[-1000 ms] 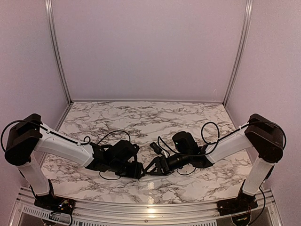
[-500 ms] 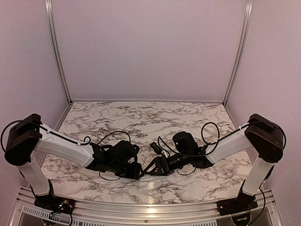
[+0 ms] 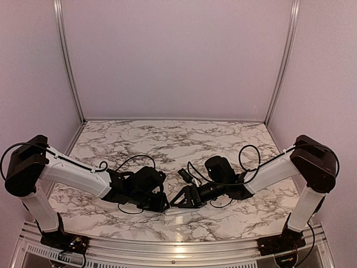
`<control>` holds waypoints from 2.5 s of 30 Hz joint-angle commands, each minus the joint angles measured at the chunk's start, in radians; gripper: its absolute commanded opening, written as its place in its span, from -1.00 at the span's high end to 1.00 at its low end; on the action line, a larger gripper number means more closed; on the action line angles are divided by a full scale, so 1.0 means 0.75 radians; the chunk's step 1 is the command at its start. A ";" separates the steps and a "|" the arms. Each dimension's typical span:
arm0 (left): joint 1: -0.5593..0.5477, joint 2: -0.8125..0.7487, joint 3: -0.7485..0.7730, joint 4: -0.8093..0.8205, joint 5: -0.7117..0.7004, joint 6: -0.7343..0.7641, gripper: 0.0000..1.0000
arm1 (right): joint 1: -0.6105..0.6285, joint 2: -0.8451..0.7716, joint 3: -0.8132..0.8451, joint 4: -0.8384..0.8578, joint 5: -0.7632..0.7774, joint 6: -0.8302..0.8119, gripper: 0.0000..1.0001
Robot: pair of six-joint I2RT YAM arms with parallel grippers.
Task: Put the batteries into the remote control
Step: Press the battery cover onto the remote control, then pick up the remote control from the center of the board.
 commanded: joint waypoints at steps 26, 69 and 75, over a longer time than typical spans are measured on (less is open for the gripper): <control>0.124 -0.348 0.050 -0.185 0.139 0.814 -0.98 | -0.033 -0.530 0.087 -0.311 0.214 -0.401 -0.97; -0.008 0.394 0.628 -0.609 0.153 1.471 0.04 | -0.259 -1.097 -0.079 -0.646 0.381 -0.602 -0.97; 0.034 0.325 0.625 -0.575 0.193 1.439 0.22 | -0.262 -1.109 -0.068 -0.604 0.355 -0.597 -0.97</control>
